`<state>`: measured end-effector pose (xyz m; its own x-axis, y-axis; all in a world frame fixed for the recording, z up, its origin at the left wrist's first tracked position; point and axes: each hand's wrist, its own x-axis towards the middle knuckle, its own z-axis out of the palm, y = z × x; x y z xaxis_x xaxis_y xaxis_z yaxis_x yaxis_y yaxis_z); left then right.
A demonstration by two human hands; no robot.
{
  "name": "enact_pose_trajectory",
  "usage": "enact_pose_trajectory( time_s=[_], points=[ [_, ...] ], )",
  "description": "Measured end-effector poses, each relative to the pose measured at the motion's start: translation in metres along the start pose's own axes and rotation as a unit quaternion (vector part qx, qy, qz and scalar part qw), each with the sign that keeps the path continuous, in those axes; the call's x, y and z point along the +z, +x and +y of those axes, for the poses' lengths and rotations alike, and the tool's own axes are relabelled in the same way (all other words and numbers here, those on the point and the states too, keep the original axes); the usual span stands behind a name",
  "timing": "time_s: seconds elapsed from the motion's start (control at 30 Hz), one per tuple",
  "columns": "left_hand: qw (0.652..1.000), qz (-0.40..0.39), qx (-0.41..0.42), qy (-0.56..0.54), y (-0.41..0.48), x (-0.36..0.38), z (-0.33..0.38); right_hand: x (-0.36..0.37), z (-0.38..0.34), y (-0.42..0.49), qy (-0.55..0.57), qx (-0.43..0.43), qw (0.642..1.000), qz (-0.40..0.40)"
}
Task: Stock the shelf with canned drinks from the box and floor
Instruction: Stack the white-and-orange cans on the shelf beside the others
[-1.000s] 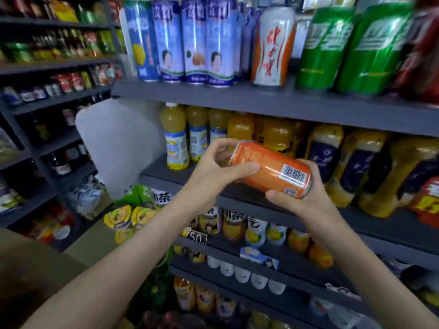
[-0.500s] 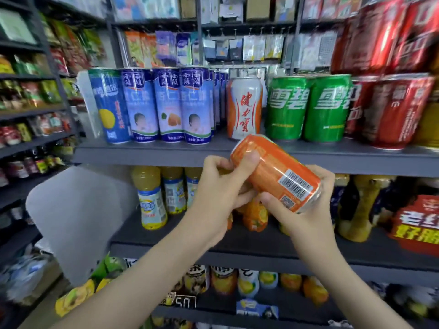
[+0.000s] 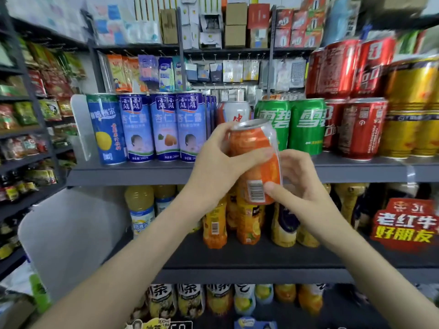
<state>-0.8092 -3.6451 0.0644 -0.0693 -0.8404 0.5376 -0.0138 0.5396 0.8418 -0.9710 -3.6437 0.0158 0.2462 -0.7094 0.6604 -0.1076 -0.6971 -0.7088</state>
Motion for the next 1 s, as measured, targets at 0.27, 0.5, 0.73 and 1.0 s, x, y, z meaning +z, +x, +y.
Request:
enact_pose_trajectory(
  time_s=[0.27,0.5,0.73,1.0],
  points=[
    [0.988,-0.094,0.106,0.061,0.014,0.001,0.013,-0.012,-0.021,0.024,-0.06,0.035,0.997,-0.028],
    [0.95,0.015,0.207,0.234,0.041,-0.017,0.042,-0.026,-0.046,0.063,0.025,0.048,0.998,0.036],
    [0.824,0.037,0.231,0.516,0.096,-0.064,0.049,-0.039,-0.087,0.134,0.102,0.022,0.994,0.009],
    [0.925,-0.073,0.114,0.356,0.134,-0.052,0.078,-0.021,-0.092,0.207,0.104,0.051,0.992,0.048]
  ],
)
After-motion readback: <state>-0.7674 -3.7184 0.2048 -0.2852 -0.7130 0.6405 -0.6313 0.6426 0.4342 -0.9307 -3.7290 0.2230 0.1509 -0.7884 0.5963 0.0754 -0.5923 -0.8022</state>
